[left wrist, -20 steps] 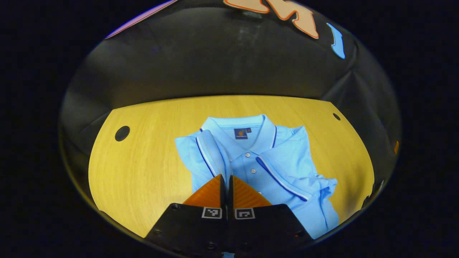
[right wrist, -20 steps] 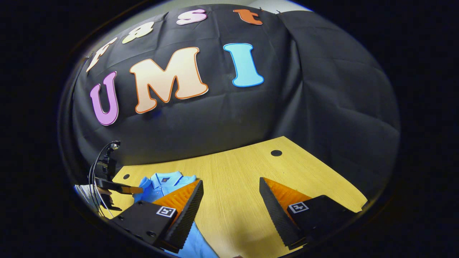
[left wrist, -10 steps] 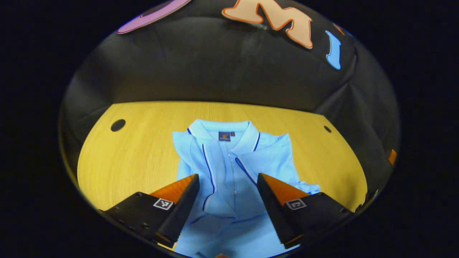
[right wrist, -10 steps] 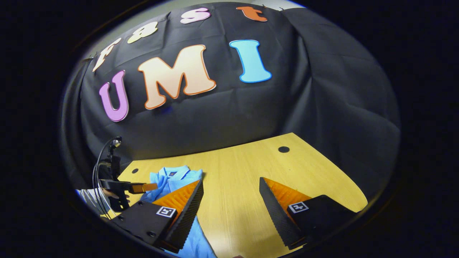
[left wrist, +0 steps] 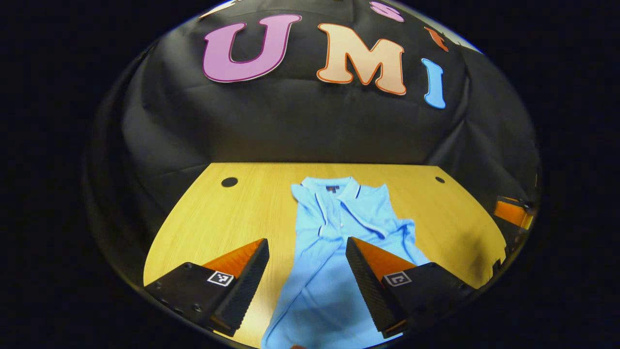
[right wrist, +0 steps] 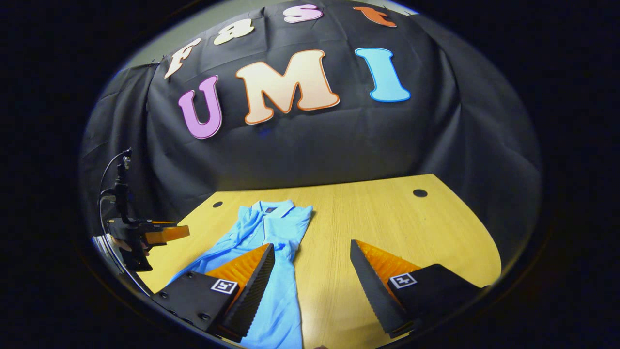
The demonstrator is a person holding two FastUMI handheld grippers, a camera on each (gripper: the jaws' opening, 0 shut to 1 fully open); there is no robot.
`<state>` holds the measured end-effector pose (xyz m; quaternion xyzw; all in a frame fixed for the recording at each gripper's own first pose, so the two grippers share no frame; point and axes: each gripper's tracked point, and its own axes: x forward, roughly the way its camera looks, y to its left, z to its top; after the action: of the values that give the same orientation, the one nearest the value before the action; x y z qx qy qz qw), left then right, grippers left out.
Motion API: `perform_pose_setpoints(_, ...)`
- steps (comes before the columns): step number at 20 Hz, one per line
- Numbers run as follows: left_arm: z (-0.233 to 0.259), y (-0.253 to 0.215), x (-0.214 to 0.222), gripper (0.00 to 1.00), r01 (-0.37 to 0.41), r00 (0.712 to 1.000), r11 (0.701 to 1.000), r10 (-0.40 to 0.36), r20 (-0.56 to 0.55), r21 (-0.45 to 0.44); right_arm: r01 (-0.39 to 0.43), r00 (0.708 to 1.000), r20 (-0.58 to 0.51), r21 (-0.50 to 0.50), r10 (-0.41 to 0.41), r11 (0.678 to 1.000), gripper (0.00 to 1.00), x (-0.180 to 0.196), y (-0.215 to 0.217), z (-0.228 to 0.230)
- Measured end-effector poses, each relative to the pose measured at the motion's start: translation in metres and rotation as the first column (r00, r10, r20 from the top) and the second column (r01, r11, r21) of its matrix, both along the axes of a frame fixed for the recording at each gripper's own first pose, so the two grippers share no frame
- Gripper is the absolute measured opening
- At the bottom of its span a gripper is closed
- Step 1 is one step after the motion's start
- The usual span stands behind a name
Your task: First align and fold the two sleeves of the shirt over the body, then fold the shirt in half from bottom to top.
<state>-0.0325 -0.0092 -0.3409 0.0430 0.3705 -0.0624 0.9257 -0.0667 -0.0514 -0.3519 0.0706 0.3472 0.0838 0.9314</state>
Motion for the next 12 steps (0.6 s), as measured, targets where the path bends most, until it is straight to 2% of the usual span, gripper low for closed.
perform_pose_setpoints(4, -0.020, 0.020, -0.079, 0.96, 0.001, 0.995, 1.000, -0.003, -0.102, -0.021, -0.001, 0.998, -0.068, 0.002, 0.001, 1.000, 0.98, -0.059, 0.018, -0.011)
perform_pose_setpoints(8, -0.042, 0.046, -0.145, 0.96, 0.005, 0.983, 1.000, -0.006, -0.183, -0.002, -0.007, 0.984, -0.176, -0.048, -0.001, 0.999, 0.98, -0.129, 0.020, -0.038)
perform_pose_setpoints(12, -0.064, 0.065, -0.185, 0.96, -0.010, 0.969, 1.000, 0.014, -0.248, 0.018, -0.028, 0.967, -0.256, -0.110, -0.002, 0.994, 0.98, -0.177, 0.021, -0.067)
